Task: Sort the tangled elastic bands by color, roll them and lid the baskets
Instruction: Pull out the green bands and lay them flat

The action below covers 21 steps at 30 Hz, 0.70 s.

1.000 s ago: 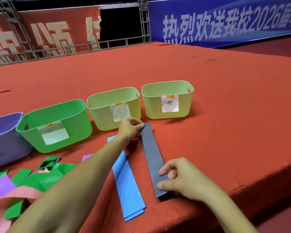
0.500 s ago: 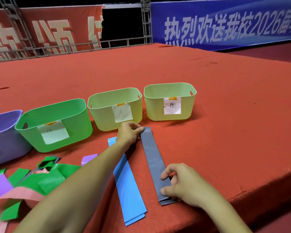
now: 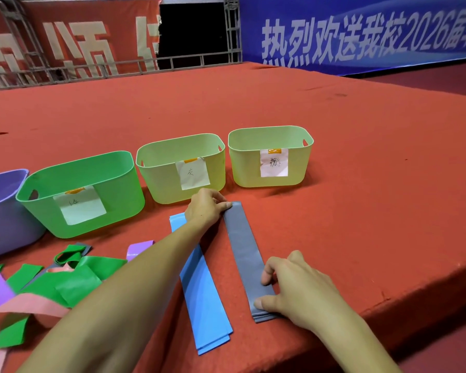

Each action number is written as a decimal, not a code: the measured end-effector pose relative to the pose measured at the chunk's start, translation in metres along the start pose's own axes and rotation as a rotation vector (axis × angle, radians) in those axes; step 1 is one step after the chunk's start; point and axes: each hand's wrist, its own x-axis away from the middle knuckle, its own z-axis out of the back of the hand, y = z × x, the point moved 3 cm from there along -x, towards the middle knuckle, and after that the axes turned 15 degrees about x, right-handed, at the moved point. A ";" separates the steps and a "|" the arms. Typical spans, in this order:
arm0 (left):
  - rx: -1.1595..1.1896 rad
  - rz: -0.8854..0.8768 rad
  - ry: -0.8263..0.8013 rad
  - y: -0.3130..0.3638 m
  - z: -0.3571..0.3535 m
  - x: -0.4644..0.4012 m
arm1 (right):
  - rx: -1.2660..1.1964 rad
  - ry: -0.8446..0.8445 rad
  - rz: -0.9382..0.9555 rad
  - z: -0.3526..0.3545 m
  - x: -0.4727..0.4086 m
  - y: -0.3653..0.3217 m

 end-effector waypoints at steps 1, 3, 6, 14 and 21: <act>0.004 -0.001 -0.004 0.001 0.001 0.001 | 0.003 -0.010 0.009 0.001 -0.001 0.002; 0.024 0.002 -0.014 0.000 0.001 0.001 | -0.038 -0.037 0.035 0.001 -0.002 0.005; 0.049 -0.003 -0.023 0.000 0.002 0.002 | -0.049 -0.038 0.055 0.000 -0.006 0.006; -0.190 -0.171 0.057 0.023 0.009 0.018 | 0.011 0.155 0.086 0.002 -0.015 0.004; 0.038 -0.322 0.052 0.042 0.041 0.061 | -0.135 0.454 0.111 0.006 -0.025 -0.004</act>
